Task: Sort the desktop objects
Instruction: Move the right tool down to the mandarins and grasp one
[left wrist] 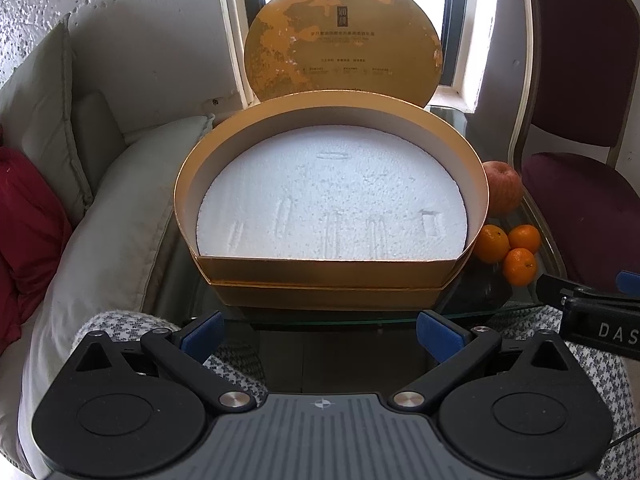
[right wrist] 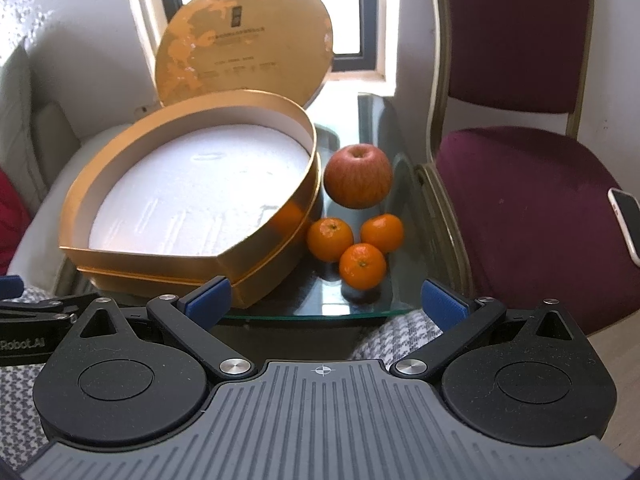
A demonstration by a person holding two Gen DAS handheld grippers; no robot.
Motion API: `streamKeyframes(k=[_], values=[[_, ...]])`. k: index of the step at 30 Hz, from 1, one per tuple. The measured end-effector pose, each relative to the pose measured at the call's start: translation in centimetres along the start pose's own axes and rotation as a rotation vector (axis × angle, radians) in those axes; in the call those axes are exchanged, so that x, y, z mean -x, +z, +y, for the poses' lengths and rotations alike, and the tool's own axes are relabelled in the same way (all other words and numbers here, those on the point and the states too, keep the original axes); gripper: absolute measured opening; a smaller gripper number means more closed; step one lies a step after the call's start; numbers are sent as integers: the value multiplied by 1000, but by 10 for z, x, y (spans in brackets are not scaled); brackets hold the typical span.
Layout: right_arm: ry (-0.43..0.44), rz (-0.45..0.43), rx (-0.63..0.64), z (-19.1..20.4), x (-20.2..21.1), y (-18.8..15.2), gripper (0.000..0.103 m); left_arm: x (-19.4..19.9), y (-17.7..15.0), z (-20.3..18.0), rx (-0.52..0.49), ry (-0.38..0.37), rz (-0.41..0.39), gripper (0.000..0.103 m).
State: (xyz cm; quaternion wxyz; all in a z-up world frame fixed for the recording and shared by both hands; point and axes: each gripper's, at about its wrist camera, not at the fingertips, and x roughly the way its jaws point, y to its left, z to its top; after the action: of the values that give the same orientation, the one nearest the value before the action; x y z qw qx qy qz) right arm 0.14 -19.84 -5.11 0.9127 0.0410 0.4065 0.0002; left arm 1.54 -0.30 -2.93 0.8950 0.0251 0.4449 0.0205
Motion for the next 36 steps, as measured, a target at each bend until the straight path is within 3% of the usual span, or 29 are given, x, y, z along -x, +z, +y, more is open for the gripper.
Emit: streamKeyframes(k=[10, 19, 23, 29, 36], values=[[40, 9, -47, -24, -31, 3, 103, -17, 3, 3, 28, 3, 30, 102], [7, 39, 47, -34, -64, 9, 102, -33, 3, 2, 25, -30, 63, 101], [10, 81, 51, -39, -81, 13, 89, -42, 2, 0, 16, -15, 82, 102], [26, 135, 69, -39, -103, 14, 84, -51, 1, 2, 26, -8, 114, 102], [24, 178, 106, -35, -123, 14, 69, -55, 0, 3, 23, -11, 131, 102]])
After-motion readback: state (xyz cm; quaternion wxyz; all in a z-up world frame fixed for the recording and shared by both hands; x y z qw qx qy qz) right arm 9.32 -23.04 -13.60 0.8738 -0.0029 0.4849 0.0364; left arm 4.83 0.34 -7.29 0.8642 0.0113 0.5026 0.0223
